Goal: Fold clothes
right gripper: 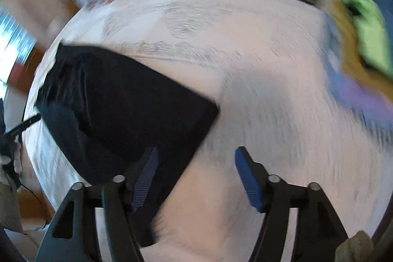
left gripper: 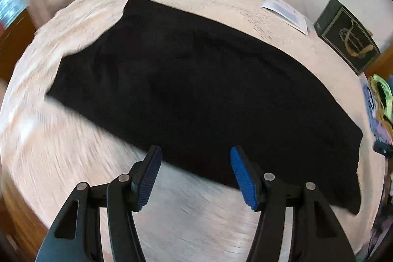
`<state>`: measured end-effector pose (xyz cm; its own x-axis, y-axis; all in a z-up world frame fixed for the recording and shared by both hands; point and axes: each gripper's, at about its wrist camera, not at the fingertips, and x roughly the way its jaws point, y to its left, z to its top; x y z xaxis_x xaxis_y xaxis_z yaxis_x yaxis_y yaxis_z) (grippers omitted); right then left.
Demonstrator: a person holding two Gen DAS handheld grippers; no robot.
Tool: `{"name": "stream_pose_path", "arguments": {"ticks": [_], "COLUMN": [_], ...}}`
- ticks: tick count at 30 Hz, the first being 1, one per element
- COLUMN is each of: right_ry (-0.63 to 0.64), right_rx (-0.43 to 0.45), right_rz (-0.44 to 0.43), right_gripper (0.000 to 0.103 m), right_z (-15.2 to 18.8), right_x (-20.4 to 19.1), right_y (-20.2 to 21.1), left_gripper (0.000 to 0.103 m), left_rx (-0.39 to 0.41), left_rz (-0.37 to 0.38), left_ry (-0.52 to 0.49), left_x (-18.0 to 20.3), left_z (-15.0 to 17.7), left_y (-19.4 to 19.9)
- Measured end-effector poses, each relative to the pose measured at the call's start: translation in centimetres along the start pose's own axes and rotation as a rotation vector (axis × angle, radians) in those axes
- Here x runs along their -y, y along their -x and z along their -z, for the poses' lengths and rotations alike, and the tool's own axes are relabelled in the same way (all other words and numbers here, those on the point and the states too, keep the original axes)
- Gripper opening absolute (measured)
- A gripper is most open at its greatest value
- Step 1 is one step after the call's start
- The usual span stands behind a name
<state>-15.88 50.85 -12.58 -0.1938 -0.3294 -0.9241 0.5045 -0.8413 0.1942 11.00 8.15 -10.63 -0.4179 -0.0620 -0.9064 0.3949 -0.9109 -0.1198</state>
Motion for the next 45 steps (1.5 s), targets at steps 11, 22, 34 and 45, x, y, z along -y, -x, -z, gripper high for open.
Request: {"name": "stream_pose_path", "arguments": {"ticks": [11,22,34,45], "right_ry": [0.536,0.593,0.709,0.727], "right_rx": [-0.144,-0.071,-0.106,-0.134], "right_rz": [0.132,0.118,-0.118,-0.127], "right_gripper": [0.005,0.057,0.073,0.067], "right_z": [-3.3,-8.1,-8.8,-8.7], "right_x": [-3.8,0.5,3.2,3.3], "right_y": [-5.8,-6.4,-5.6,-7.8], "left_gripper": [0.059,0.059,0.062,0.085], "left_rx": [-0.041,-0.017,-0.089,-0.028], "left_rz": [-0.013,-0.048,-0.15,-0.26], "left_ry": [0.247,0.369,0.456,0.381], "left_x": [12.4,24.8,31.7,33.5], "left_z": [3.6,6.1,6.0,4.3], "left_y": [-0.9,-1.5,-4.3,-5.9]}}
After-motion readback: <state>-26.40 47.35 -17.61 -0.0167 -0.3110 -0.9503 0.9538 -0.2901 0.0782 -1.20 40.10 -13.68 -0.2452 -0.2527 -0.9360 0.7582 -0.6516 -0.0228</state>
